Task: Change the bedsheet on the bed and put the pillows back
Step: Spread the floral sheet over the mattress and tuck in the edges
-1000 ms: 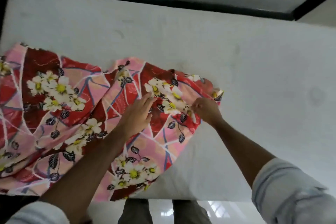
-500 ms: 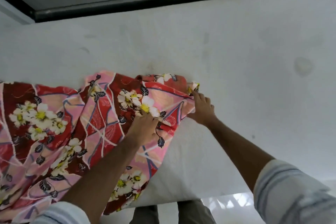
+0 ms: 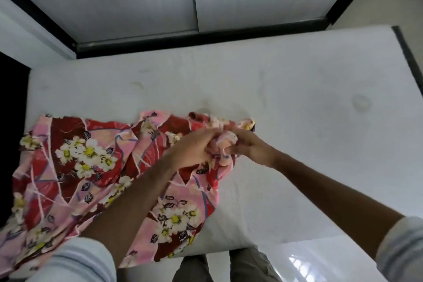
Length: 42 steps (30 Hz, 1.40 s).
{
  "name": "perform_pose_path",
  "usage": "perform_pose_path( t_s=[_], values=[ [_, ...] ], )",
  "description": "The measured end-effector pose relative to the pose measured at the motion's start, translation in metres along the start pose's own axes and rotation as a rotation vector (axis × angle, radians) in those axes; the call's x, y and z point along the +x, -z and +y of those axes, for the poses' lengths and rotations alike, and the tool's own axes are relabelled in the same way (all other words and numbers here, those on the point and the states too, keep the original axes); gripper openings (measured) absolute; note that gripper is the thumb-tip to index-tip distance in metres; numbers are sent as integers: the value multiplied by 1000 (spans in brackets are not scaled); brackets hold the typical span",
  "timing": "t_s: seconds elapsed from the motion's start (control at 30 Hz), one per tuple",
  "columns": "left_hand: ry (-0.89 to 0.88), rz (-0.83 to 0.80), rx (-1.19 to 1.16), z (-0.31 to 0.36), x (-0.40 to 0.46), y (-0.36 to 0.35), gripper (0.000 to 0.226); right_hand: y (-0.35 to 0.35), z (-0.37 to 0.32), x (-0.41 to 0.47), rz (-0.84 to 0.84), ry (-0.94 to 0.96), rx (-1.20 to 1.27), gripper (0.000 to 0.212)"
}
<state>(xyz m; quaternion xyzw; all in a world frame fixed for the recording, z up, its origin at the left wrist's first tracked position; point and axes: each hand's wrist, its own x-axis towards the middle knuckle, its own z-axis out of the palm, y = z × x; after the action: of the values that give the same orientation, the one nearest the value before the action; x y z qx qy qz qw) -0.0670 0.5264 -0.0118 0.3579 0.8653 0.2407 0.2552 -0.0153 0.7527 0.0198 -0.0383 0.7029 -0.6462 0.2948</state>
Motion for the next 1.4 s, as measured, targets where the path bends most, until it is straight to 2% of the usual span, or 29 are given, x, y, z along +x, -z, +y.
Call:
perform_pose_path(
  t_s=[0.07, 0.17, 0.2, 0.27, 0.3, 0.33, 0.43, 0.5, 0.57, 0.63, 0.73, 0.8, 0.87, 1.0, 1.07, 1.13, 1.23, 1.3, 1.37, 1.4],
  values=[
    [-24, -30, 143, 12, -5, 39, 37, -2, -52, -11, 21, 53, 93, 16],
    [-54, 81, 187, 25, -17, 105, 33, 0, -111, -19, 45, 126, 157, 17],
    [-94, 156, 205, 30, -23, 131, 30, 0, -125, -21, 35, 112, 161, 13],
    [-155, 387, 307, 34, -33, 180, 22, -1, -148, -23, -26, 13, 123, 38],
    [-100, 538, 337, 37, -41, 205, 18, -5, -158, -24, -87, -59, 67, 51],
    [0, 678, 322, 43, -49, 227, 13, -10, -165, -26, -163, -122, -10, 52],
    [193, 975, 180, 56, -77, 286, 14, -39, -185, -26, -335, -261, -351, 25],
    [199, 1167, -67, 56, -94, 324, 20, -53, -187, -20, -346, -284, -662, 34],
    [285, 1336, -314, 44, -112, 359, 38, -56, -179, -15, -240, -322, -861, 25],
    [350, 1386, -465, 28, -132, 376, 45, -44, -167, -13, 46, -374, -972, 22],
    [288, 1460, -525, 26, -154, 369, 40, -10, -166, -26, 491, -540, -1029, 38],
    [265, 1447, -715, 32, -157, 364, 36, 15, -184, -41, 654, -575, -892, 37],
    [256, 1393, -923, 31, -154, 362, 35, 36, -213, -60, 770, -561, -677, 24],
    [140, 1325, -1102, 38, -137, 362, 38, 67, -270, -100, 804, -568, -286, 32],
    [83, 1286, -1135, 86, -143, 360, 34, 79, -294, -118, 799, -419, -16, 34],
    [26, 1285, -1152, 127, -140, 358, 34, 94, -319, -136, 874, -139, 253, 35],
    [-84, 1296, -1154, 172, -121, 356, 43, 126, -348, -162, 1170, 306, 553, 41],
    [-128, 1318, -1160, 204, -106, 350, 45, 151, -362, -190, 1478, 534, 431, 34],
    [-181, 1345, -1219, 231, -94, 342, 42, 169, -371, -223, 1718, 744, 41, 29],
    [-207, 1353, -1275, 241, -86, 339, 37, 178, -372, -240, 1800, 802, -228, 35]
  ],
)
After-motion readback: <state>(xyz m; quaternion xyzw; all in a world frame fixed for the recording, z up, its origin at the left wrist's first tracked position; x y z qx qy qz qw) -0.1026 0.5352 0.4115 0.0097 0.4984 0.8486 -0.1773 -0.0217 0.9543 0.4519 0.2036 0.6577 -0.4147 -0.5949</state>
